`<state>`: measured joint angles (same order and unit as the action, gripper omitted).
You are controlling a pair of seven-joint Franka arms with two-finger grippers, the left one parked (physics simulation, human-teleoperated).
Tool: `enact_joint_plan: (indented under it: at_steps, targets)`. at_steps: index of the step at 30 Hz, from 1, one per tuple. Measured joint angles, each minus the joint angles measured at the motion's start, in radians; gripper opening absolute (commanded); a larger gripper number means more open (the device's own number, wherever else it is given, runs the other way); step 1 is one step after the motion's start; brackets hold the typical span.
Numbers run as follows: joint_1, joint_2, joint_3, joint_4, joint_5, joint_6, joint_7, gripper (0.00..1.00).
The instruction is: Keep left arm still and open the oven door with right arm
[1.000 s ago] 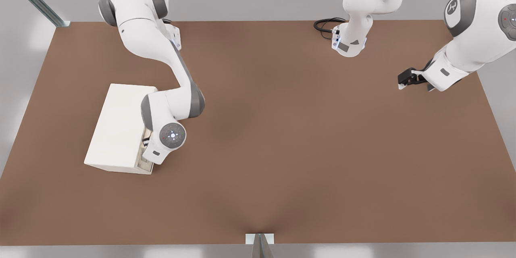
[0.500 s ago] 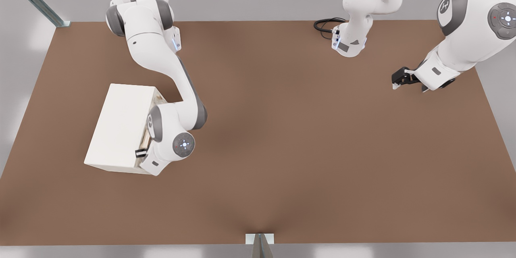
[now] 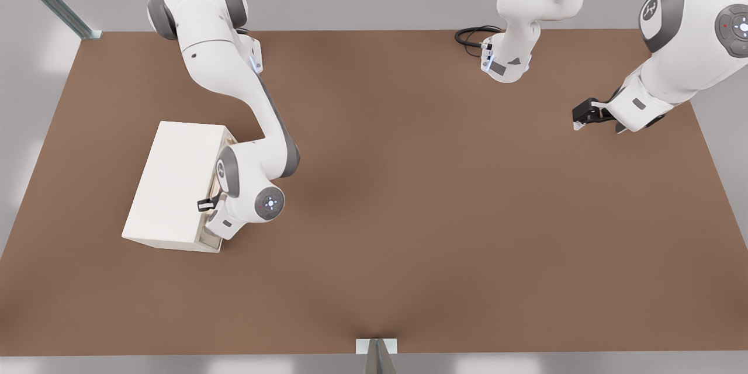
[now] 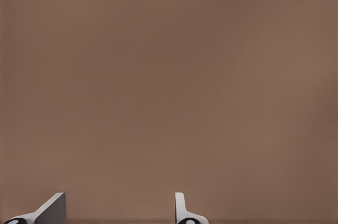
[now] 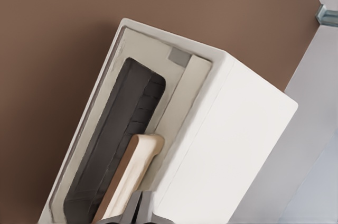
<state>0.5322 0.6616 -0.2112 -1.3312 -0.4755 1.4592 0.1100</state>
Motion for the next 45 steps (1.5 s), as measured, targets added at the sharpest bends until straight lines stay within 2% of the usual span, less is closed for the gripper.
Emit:
enact_joint_plan:
  at_steps: [36,45]
  targets:
    - [0.024,-0.016,0.001,-0.116,-0.005,-0.039,0.028,0.21]
    - [0.041,0.001,0.007,-0.066,0.003,-0.039,0.033,0.21]
